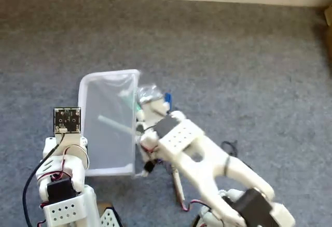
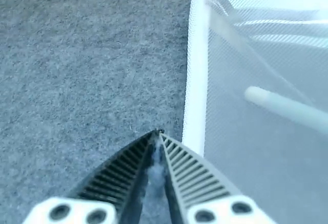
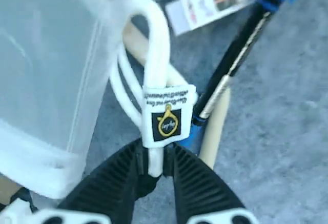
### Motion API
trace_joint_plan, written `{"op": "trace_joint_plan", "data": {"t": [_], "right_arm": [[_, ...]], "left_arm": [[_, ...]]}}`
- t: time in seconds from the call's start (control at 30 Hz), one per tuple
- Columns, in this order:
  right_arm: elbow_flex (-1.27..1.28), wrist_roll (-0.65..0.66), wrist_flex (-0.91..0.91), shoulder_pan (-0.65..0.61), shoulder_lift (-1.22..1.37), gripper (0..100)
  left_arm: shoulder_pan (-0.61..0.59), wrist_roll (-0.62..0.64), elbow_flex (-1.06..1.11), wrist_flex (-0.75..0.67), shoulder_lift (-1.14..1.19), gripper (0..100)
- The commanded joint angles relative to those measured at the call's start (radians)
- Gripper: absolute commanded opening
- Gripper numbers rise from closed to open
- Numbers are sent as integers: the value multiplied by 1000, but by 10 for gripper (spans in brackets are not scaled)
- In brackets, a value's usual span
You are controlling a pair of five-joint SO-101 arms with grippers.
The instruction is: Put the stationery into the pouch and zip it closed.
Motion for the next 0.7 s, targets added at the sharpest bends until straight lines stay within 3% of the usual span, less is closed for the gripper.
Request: {"op": "trace_joint_plan", "data": {"t": [0.0, 0.23, 0.43, 0.67], "right_arm": [[-42, 32, 5, 122, -142, 5], [-44, 35, -2, 328, -156, 5], [-36, 34, -214, 515, -156, 5], [-35, 28, -297, 596, -153, 5]], "left_arm": [[-16, 5, 19, 6, -12, 11], [-16, 5, 19, 5, -12, 11], [-16, 5, 19, 5, -12, 11], [-16, 5, 19, 5, -12, 11]]}}
